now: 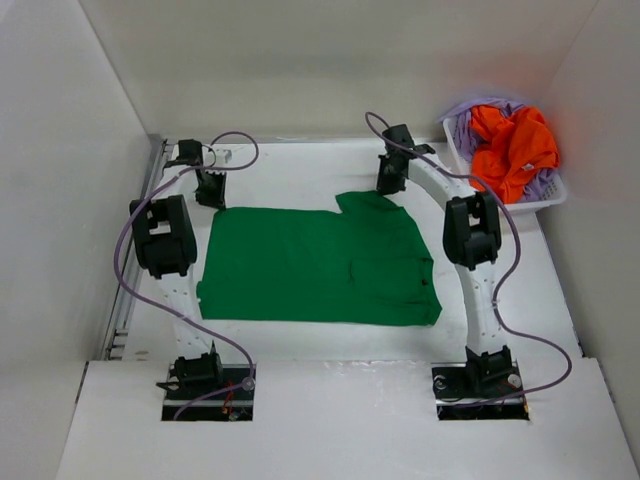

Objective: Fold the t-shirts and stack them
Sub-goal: Grap the side of the flattened tshirt furthest away from the robot with both arms, then fold the other side of the tshirt into a rectangle

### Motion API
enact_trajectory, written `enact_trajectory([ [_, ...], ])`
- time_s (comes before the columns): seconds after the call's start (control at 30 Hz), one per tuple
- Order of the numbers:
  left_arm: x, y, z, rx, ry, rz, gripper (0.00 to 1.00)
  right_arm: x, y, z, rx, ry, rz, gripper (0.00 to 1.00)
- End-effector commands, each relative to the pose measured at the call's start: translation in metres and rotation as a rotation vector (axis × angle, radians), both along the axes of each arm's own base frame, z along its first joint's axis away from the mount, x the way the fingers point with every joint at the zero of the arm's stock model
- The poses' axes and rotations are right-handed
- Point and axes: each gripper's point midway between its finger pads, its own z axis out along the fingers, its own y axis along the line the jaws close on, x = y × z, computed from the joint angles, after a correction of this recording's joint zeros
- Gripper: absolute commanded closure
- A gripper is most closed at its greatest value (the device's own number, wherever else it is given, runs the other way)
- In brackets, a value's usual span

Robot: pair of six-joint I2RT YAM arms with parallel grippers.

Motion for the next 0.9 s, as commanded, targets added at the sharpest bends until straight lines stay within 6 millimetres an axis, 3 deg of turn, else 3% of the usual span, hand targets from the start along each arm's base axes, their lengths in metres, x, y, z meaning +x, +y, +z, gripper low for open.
enact_trajectory([
  [0.0,-0.022,-0.011,0.029,-0.037,-0.008,-0.034,1.00,-0.009,0.012,0.069,0.050,-0.118,0.015,1.00],
  [0.13,-0.033,-0.004,0.061,0.043,-0.112,-0.092,1.00,-0.049,0.004,0.088,0.073,-0.157,-0.004,1.00],
  [0.27,-0.055,0.008,0.075,0.161,-0.161,-0.163,1.00,-0.101,-0.008,0.097,0.105,-0.174,-0.029,1.00],
  [0.5,-0.096,0.033,0.068,0.296,-0.143,-0.249,1.00,-0.191,-0.008,0.071,0.128,-0.107,-0.037,1.00],
  [0.7,-0.119,0.036,0.053,0.328,-0.109,-0.303,1.00,-0.234,-0.016,0.050,0.135,-0.064,-0.078,1.00],
  [0.87,-0.127,0.038,0.049,0.353,-0.108,-0.318,1.00,-0.246,-0.022,0.051,0.144,-0.074,-0.104,1.00],
])
